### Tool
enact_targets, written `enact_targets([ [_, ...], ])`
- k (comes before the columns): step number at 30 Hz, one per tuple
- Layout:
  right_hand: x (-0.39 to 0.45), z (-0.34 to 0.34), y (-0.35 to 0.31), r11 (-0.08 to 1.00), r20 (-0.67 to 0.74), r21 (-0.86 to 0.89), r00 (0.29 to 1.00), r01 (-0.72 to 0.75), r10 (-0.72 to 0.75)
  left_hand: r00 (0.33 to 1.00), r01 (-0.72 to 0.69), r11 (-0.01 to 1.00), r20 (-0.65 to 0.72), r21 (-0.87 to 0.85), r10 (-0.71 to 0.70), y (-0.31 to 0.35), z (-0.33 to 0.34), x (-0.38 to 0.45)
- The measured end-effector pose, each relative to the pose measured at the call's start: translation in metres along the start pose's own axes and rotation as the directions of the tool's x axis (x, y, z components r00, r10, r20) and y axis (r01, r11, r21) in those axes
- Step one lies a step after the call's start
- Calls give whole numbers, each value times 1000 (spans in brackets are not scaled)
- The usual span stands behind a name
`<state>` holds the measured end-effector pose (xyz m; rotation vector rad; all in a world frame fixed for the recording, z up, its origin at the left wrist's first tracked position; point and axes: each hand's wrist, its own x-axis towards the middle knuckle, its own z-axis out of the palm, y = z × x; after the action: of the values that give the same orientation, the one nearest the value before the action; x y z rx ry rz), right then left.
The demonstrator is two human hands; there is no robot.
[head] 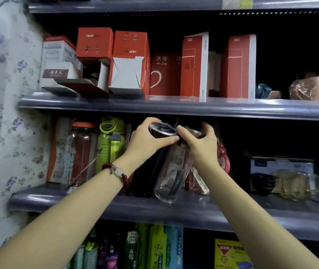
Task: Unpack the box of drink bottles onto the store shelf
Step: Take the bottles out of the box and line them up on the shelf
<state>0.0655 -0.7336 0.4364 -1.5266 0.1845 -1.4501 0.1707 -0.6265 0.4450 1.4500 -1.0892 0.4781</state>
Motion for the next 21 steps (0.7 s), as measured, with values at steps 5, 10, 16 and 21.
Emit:
enact_targets([
  [5, 7, 5, 19, 997, 83, -20, 994, -70, 71, 992, 123, 991, -8, -55, -123, -12, 10, 11],
  [10, -8, 4, 51, 987, 240, -55, 958, -150, 159, 985, 168, 985, 49, -33, -167, -40, 7, 10],
  [16, -23, 7, 72, 976, 395, -145, 896, -160, 205, 962, 272, 944, 93, -188, -258, -71, -5, -3],
  [21, -25, 17, 83, 977, 381, -183, 908, -110, 174, 913, 396, 899, 188, -185, -363, -88, -2, -37],
])
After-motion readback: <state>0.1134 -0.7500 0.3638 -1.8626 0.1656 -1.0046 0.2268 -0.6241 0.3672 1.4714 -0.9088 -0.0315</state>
